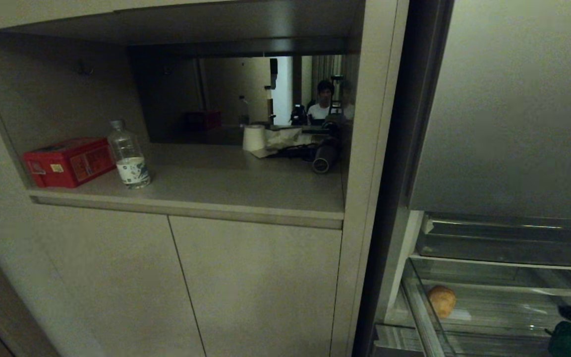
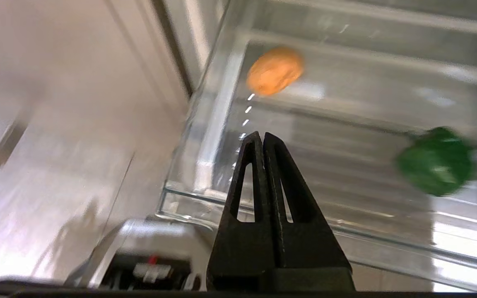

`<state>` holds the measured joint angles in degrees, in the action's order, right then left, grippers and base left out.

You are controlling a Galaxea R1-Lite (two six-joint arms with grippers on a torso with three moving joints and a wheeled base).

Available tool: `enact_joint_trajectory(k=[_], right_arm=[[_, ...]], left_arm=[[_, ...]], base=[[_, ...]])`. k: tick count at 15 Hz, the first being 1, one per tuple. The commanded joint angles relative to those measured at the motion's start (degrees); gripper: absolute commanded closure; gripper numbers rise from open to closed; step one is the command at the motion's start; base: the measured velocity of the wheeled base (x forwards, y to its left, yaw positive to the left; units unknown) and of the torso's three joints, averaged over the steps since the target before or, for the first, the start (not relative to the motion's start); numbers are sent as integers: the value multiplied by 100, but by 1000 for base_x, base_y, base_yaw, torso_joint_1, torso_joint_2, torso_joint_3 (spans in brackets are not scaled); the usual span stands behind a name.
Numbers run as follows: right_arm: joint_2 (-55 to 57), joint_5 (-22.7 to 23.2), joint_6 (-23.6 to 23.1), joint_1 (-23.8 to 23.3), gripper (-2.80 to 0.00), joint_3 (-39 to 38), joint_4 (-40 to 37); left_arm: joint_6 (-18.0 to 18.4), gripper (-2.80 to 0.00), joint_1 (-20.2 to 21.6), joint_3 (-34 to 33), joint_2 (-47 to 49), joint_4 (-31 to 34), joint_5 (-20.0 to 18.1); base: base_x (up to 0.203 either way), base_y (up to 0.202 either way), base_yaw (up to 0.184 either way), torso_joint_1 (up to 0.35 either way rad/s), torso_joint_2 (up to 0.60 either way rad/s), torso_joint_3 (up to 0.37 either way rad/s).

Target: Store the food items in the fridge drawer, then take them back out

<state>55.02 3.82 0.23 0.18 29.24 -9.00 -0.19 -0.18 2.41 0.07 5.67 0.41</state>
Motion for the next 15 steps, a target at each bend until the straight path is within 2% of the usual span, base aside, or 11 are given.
enact_joint_trajectory(k=[1, 9, 15], right_arm=[[1135, 80, 6, 9, 0, 60, 194], [3090, 120, 54, 10, 0, -24, 1371], [3621, 128, 56, -9, 0, -15, 1463]], left_arm=[[-4, 0, 1, 3, 1, 4, 2], [2, 0, 1, 5, 1, 4, 2], [1, 0, 1, -4, 1, 4, 2]], base=[[0, 0, 0, 0, 0, 0], [0, 0, 0, 0, 0, 0], [0, 0, 0, 0, 0, 0]])
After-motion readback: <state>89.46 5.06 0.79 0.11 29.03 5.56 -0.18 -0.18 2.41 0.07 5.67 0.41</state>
